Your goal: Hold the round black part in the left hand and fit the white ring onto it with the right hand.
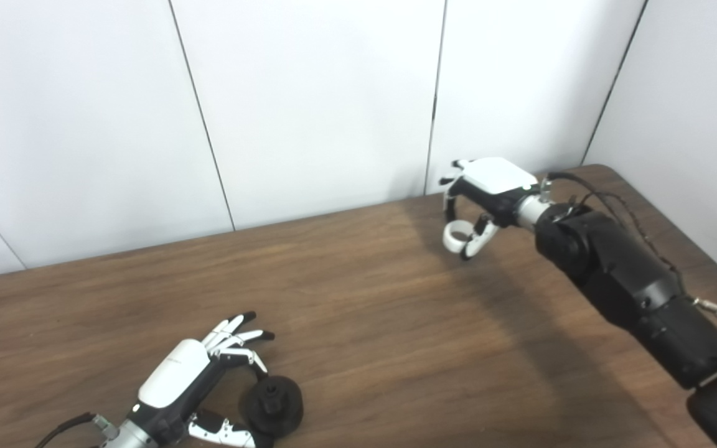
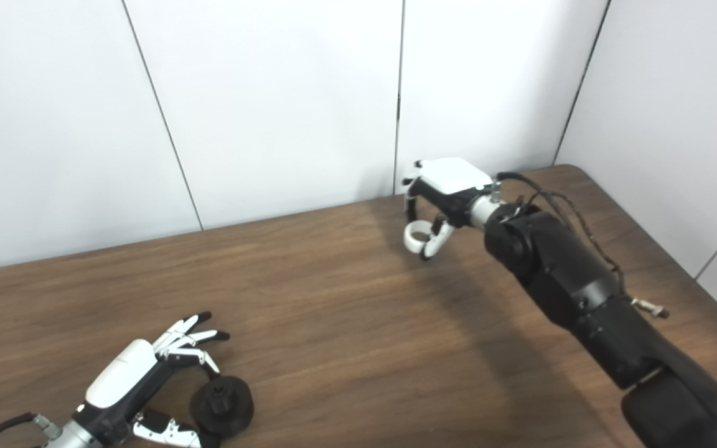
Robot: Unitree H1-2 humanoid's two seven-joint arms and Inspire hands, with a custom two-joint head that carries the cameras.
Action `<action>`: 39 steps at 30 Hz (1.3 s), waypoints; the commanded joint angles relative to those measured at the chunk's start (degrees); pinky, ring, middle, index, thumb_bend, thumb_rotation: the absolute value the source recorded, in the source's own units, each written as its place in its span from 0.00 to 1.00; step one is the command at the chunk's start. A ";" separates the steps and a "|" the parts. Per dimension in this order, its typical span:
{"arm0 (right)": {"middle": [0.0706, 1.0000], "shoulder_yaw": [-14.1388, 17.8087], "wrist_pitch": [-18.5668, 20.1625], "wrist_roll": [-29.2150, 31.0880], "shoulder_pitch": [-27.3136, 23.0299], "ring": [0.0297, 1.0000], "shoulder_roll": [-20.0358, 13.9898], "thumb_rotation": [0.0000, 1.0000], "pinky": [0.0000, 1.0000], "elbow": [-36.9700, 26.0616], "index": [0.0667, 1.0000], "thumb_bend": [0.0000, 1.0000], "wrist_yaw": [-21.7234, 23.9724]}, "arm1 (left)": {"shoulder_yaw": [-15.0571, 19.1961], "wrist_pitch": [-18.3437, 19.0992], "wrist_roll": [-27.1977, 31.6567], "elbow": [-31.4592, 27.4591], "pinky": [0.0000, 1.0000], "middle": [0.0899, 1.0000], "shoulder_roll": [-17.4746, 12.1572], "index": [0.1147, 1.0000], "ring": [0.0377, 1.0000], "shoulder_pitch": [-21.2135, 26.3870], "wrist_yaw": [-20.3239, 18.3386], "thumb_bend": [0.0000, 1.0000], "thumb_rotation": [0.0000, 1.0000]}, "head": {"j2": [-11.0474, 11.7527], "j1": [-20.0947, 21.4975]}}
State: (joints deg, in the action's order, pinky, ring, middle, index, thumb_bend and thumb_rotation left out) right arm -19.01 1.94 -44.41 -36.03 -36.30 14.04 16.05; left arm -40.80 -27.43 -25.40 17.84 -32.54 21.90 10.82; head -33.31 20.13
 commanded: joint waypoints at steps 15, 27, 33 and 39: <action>0.89 -1.67 -7.22 2.89 -1.62 1.00 3.36 0.14 1.00 -17.97 0.45 0.53 6.83 | 1.85 0.53 -4.76 1.79 1.00 0.85 1.56 0.41 1.00 -3.13 -6.78 0.52 0.06 | -1.68 -6.54; 0.88 -3.63 -12.03 8.39 -0.98 1.00 9.80 0.14 1.00 -27.44 0.44 0.53 12.86 | 5.13 0.67 -6.80 0.39 1.00 0.85 4.80 0.41 1.00 -3.92 -9.91 0.52 0.06 | -3.39 -13.08; 0.89 -4.54 -13.21 10.36 -0.59 1.00 11.63 0.15 1.00 -29.40 0.44 0.52 15.53 | 6.19 0.75 -8.62 -0.54 1.00 0.84 6.21 0.41 1.00 -4.18 -10.84 0.52 0.06 | -4.19 -15.53; 0.89 -5.18 -12.71 10.91 -0.03 1.00 12.36 0.15 1.00 -31.57 0.44 0.52 17.84 | 6.93 1.51 -9.93 -1.74 1.00 0.84 7.53 0.41 1.00 -4.44 -11.94 0.52 0.06 | -5.09 -17.13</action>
State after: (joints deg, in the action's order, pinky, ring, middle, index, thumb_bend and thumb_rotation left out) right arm -24.87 -9.92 -34.58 -34.62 -24.11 -15.42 34.08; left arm -31.53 -26.84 -31.76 16.04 -25.99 19.29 3.86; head -38.14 3.43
